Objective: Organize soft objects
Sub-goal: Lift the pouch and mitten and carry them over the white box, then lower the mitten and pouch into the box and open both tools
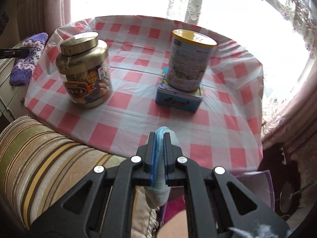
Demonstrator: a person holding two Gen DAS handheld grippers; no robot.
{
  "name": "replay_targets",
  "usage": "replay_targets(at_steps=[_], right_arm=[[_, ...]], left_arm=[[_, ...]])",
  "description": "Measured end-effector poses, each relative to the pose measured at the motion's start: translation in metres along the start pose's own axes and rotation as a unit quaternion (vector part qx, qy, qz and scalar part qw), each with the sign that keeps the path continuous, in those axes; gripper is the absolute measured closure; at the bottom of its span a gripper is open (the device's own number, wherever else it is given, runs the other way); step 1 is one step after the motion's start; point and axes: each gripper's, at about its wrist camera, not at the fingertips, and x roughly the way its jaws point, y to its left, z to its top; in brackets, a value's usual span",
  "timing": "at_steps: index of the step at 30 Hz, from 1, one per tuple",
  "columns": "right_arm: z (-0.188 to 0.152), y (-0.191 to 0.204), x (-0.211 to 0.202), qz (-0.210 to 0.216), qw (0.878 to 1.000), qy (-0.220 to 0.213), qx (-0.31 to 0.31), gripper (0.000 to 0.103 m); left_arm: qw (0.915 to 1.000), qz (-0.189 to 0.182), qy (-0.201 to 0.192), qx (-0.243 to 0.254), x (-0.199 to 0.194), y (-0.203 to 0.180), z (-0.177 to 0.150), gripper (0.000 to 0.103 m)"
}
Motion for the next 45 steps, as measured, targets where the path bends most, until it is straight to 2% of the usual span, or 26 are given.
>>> replay_targets(at_steps=[3, 7, 12, 14, 17, 19, 20, 21, 22, 24, 26, 29, 36, 40, 45], right_arm=[[-0.023, -0.025, -0.023, -0.034, 0.999, 0.008, 0.035, 0.094], [-0.053, -0.06, -0.052, -0.079, 0.994, 0.013, 0.079, 0.094], [-0.09, -0.103, -0.077, -0.128, 0.983, 0.021, 0.133, 0.094], [-0.102, -0.118, -0.083, -0.147, 0.977, 0.026, 0.15, 0.094], [-0.117, -0.137, -0.089, -0.173, 0.968, 0.031, 0.177, 0.093], [-0.124, -0.147, -0.092, -0.187, 0.963, 0.035, 0.19, 0.093], [-0.126, -0.151, -0.093, -0.193, 0.961, 0.036, 0.194, 0.093], [-0.128, -0.153, -0.093, -0.198, 0.959, 0.038, 0.199, 0.089], [-0.13, -0.156, -0.094, -0.201, 0.957, 0.04, 0.204, 0.085], [-0.133, -0.158, -0.094, -0.203, 0.955, 0.041, 0.211, 0.057], [-0.135, -0.157, -0.097, -0.208, 0.954, 0.038, 0.214, 0.044], [-0.141, -0.156, -0.099, -0.21, 0.951, 0.041, 0.222, 0.04], [-0.15, -0.153, -0.104, -0.208, 0.949, 0.047, 0.232, 0.039], [-0.153, -0.154, -0.104, -0.205, 0.949, 0.05, 0.234, 0.039], [-0.153, -0.154, -0.102, -0.204, 0.949, 0.05, 0.234, 0.039]], left_arm=[[0.9976, -0.065, 0.001, 0.024, 0.012, -0.059, -0.006, 0.085], [0.9851, -0.165, 0.027, 0.043, 0.045, -0.142, -0.018, 0.085], [0.97, -0.223, 0.076, 0.059, 0.094, -0.232, -0.039, 0.085], [0.9685, -0.225, 0.092, 0.055, 0.113, -0.257, -0.046, 0.084], [0.9698, -0.212, 0.108, 0.052, 0.135, -0.284, -0.055, 0.072], [0.9689, -0.21, 0.119, 0.053, 0.145, -0.297, -0.063, 0.055], [0.9686, -0.209, 0.123, 0.054, 0.148, -0.302, -0.065, 0.041], [0.969, -0.206, 0.125, 0.055, 0.149, -0.304, -0.069, 0.033], [0.9696, -0.203, 0.125, 0.056, 0.149, -0.306, -0.073, 0.032], [0.9702, -0.195, 0.13, 0.062, 0.148, -0.31, -0.08, 0.031], [0.9719, -0.18, 0.136, 0.067, 0.146, -0.311, -0.09, 0.026], [0.974, -0.165, 0.14, 0.067, 0.139, -0.31, -0.103, 0.019], [0.9795, -0.132, 0.142, 0.054, 0.133, -0.307, -0.122, 0.002], [0.9816, -0.119, 0.141, 0.049, 0.137, -0.305, -0.124, 0.0], [0.9814, -0.108, 0.144, 0.068, 0.139, -0.314, -0.126, 0.0]])
